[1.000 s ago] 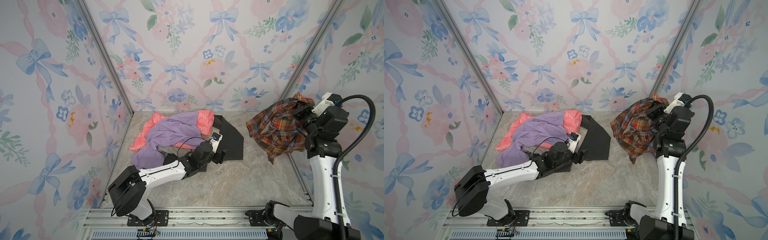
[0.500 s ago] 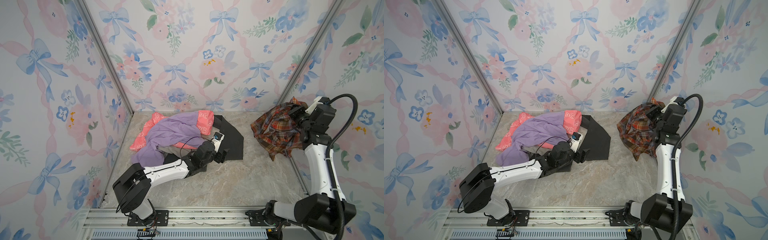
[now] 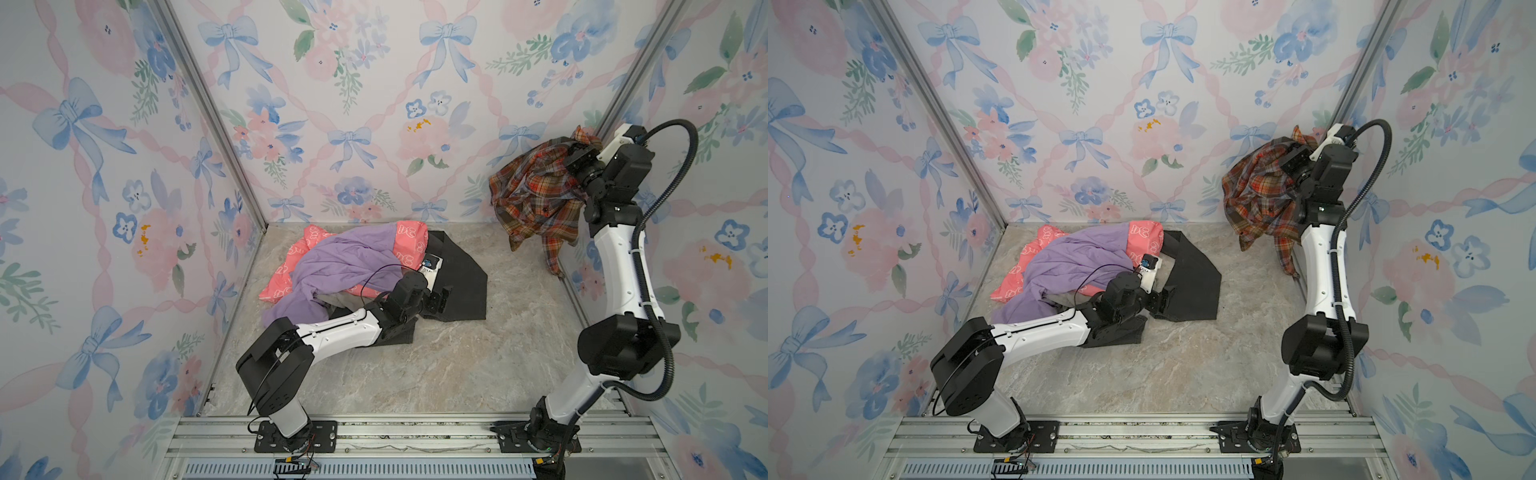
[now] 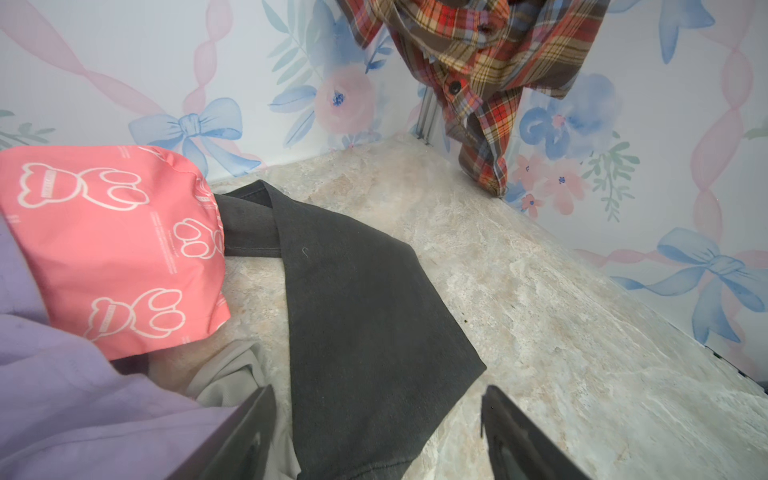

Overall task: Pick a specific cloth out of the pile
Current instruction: 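Lower the plaid shirt onto the table corner farthest from the robot with right gripper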

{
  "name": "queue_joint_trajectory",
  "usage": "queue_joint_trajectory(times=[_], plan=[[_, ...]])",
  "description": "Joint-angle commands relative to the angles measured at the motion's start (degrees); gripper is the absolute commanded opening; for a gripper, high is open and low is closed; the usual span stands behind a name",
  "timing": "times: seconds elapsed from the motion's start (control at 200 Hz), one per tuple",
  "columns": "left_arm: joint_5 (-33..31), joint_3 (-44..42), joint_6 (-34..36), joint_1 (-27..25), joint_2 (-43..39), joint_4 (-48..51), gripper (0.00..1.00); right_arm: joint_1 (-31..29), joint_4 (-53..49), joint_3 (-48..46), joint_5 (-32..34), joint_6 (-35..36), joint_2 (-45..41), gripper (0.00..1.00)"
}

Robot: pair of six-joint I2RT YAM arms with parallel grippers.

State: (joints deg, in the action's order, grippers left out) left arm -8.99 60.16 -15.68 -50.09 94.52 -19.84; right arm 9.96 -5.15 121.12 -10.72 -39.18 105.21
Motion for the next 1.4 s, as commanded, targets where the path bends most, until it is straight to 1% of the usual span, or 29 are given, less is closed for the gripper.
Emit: queue_joint_trajectory(times=[0.0, 0.06, 0.1, 0.135, 0.18, 0.28, 0.405, 0.485, 0.54, 0.63, 0.76, 0.885, 1.12, 1.21, 1.37, 1.395], plan=[[1.0, 1.9, -1.4, 1.0, 2.0, -1.1, 0.79, -1.3, -1.5, 15.4, 0.9, 0.2, 4.7, 0.0], [1.5, 2.2, -2.1, 1.8, 2.5, -1.0, 0.79, -1.6, -4.7, 23.3, 2.1, 0.4, 8.6, 0.0], [1.7, 2.2, -2.5, 2.2, 2.7, -1.1, 0.79, -1.6, -5.2, 26.2, 2.4, 0.1, 10.7, 0.0], [1.8, 2.3, -2.6, 2.5, 2.9, -1.1, 0.79, -1.4, -4.6, 26.8, 2.7, -0.5, 11.7, 0.0], [2.0, 2.3, -2.7, 2.7, 2.9, -1.1, 0.79, -1.0, -2.2, 25.2, 3.0, -1.5, 12.0, 0.0], [2.1, 2.2, -2.5, 3.1, 3.3, -1.1, 0.79, -0.3, 3.1, 16.7, 4.0, -2.8, 9.6, 0.0], [2.2, 1.9, -2.6, 3.3, 3.8, -1.0, 0.79, 0.4, 10.4, 0.2, 5.8, -2.1, 3.0, 0.0], [2.3, 1.8, -2.6, 3.3, 4.1, -1.1, 0.78, 1.6, 15.0, -8.8, 5.8, -3.7, -0.6, 0.0], [2.5, 1.7, -2.6, 3.3, 4.4, -1.1, 0.78, 2.2, 16.2, -13.1, 5.4, -4.2, -2.6, 0.0], [2.9, 1.9, -3.1, 3.3, 4.8, -1.1, 0.78, 2.7, 17.2, -19.5, 6.3, -2.9, -4.9, 0.0], [3.3, 1.8, -3.6, 2.9, 5.8, -1.5, 0.78, 4.1, 18.1, -24.8, 5.8, -3.8, -3.9, 0.0], [3.1, 1.7, -3.6, 2.6, 6.5, -1.6, 0.78, 4.0, 16.7, -25.3, 5.5, -1.9, -1.0, 0.0], [2.6, 1.8, -3.3, 2.9, 7.3, -1.7, 0.78, 0.9, 12.0, -20.9, 5.1, 0.4, 5.5, 0.0], [2.6, 1.8, -3.3, 3.1, 7.7, -1.7, 0.77, 0.1, 9.9, -19.6, 6.7, 1.3, 7.5, 0.0], [2.6, 0.9, -3.5, 3.5, 7.9, -1.7, 0.77, 0.2, 2.5, -14.9, 10.4, 3.0, 11.8, 0.0], [2.6, 0.8, -3.5, 3.5, 7.9, -1.8, 0.77, 0.2, 0.9, -13.7, 10.6, 5.2, 12.9, 0.0]])
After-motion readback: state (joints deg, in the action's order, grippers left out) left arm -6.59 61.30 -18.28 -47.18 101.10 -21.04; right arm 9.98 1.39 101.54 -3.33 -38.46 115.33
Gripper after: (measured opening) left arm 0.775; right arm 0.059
